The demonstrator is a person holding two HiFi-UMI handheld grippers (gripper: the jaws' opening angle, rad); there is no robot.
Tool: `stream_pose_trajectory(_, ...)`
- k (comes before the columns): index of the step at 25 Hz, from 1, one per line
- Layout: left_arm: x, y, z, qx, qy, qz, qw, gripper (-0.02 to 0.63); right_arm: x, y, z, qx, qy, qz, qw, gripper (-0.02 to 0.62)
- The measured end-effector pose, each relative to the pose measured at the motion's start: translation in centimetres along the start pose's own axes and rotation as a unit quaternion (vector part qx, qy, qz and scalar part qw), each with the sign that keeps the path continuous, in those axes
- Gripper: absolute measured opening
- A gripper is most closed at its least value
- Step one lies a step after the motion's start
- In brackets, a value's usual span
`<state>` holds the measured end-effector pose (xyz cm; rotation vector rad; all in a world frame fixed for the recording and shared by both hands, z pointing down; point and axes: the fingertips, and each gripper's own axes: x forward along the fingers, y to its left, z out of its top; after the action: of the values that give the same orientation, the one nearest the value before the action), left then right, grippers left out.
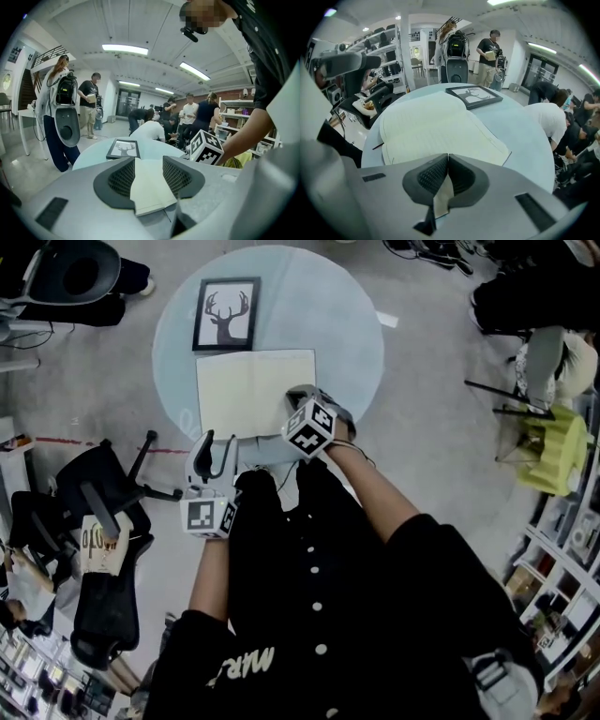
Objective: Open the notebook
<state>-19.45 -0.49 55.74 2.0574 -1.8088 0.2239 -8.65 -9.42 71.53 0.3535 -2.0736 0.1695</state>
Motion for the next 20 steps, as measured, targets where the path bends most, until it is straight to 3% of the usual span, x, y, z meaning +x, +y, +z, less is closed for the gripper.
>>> stream_pose_trajectory(4, -0.5, 0.6, 1.9, 0.017, -0.005, -0.013, 0.9998, 0.183, -0.5, 0.0, 0.2, 0.048, 0.0, -0.006, 0.999, 0.011)
stream_pose_trajectory(9, -1.1, 2.3, 3.8, 0.031, -0.009, -0.039, 0.9987, 0.183, -2.3, -0.1, 1.3, 0.065, -0.016, -0.044, 0.997, 0.025)
stream_pose_trajectory(16, -2.6, 3.9, 6.0, 0.039, -0.015, -0.067, 0.9968, 0.183, -6.0, 1.0, 4.5, 0.106, -0.09, -0.088, 0.986, 0.011)
stream_pose_trajectory(20, -2.2, 4.4, 8.4, 0.045, -0.041, -0.079, 0.995, 0.183, -8.1, -0.4, 6.5, 0.128, -0.136, -0.11, 0.976, 0.008)
